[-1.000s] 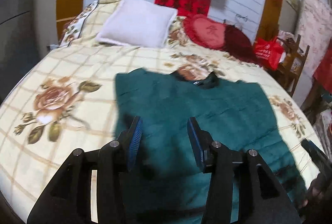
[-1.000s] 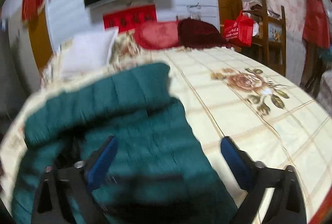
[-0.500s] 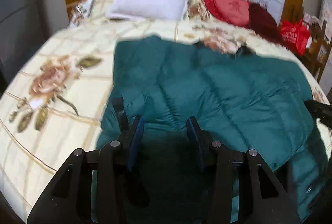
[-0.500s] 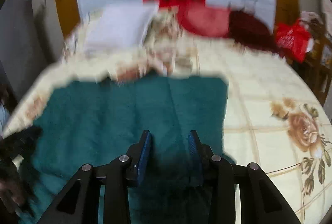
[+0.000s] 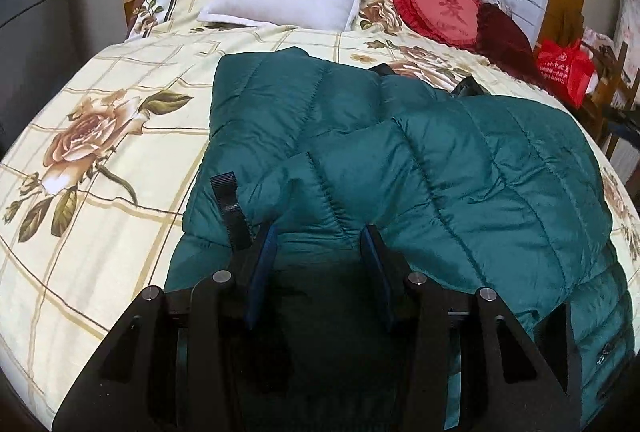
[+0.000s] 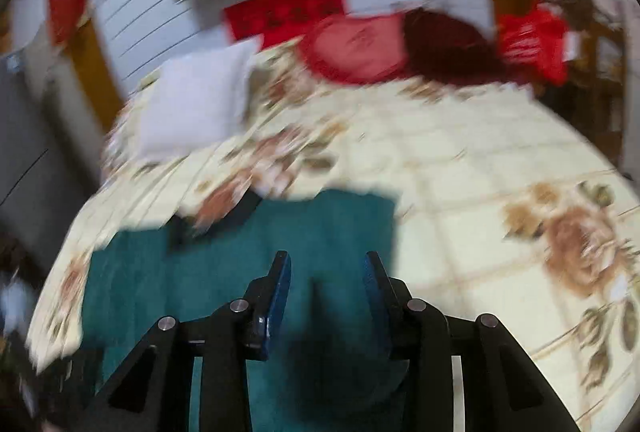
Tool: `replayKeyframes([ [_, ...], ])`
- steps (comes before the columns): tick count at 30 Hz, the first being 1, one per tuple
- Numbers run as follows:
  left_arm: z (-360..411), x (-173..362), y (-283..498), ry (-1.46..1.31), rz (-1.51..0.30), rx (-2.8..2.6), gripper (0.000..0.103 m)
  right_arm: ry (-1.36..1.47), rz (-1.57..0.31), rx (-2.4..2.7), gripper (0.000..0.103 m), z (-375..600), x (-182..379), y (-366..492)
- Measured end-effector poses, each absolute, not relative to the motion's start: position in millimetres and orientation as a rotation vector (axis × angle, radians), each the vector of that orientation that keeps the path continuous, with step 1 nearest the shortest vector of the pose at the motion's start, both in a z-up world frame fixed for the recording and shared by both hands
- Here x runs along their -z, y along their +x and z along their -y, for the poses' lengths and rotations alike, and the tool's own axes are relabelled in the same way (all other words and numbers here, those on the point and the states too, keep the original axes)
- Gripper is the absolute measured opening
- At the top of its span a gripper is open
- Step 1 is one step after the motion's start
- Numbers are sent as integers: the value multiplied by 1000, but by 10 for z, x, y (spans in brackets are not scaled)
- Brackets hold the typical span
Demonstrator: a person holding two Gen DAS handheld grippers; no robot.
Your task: Fold large clothes
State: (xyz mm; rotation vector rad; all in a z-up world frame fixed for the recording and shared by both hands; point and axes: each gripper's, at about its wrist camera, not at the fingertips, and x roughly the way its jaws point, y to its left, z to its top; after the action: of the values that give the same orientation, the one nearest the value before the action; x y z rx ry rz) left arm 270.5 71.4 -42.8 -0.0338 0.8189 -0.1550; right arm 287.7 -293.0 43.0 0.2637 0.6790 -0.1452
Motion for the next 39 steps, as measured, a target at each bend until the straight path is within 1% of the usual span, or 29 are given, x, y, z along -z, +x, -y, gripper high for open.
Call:
replayKeyframes([
  [4,-720,420,2703,-43,-816,158,44,198,-757,164,36,2794,-325,3416],
  [6,-733,417,2697,-48,-814,161,44,174,-817,160,36,2768,-119,3576],
  [9,-721,407,2689,-46,-806,172,44,136,-965,218,36,2902,444,3725],
  [12,-719,410,2694,-47,-808,171,44,116,-908,211,36,2943,521,3656],
  [16,-721,418,2707,-45,-815,151,44,126,-932,227,36,2926,357,3653],
  [20,-704,422,2713,-35,-818,144,44,94,-752,207,36,2664,-171,3311],
  [22,-696,427,2719,-30,-819,140,44,99,-727,114,36,2465,-294,3112],
  [25,-678,430,2718,-19,-820,131,44,74,-730,37,36,2168,-274,2803],
  [27,-673,432,2725,-14,-822,129,44,41,-795,6,43,2007,-63,2740],
  [28,-671,433,2727,-14,-822,128,45,33,-845,17,48,1986,93,2761],
  [29,-669,434,2730,-13,-823,127,45,38,-882,19,48,1976,261,2788],
  [31,-661,433,2724,-8,-824,124,45,48,-829,2,49,1988,386,2747],
  [35,-645,432,2727,3,-829,127,45,78,-860,-2,49,2028,348,2765],
  [37,-654,408,2738,15,-847,151,45,56,-893,12,49,2023,202,2700],
  [39,-708,330,2722,34,-882,195,45,54,-866,-3,49,2041,-2,2488],
])
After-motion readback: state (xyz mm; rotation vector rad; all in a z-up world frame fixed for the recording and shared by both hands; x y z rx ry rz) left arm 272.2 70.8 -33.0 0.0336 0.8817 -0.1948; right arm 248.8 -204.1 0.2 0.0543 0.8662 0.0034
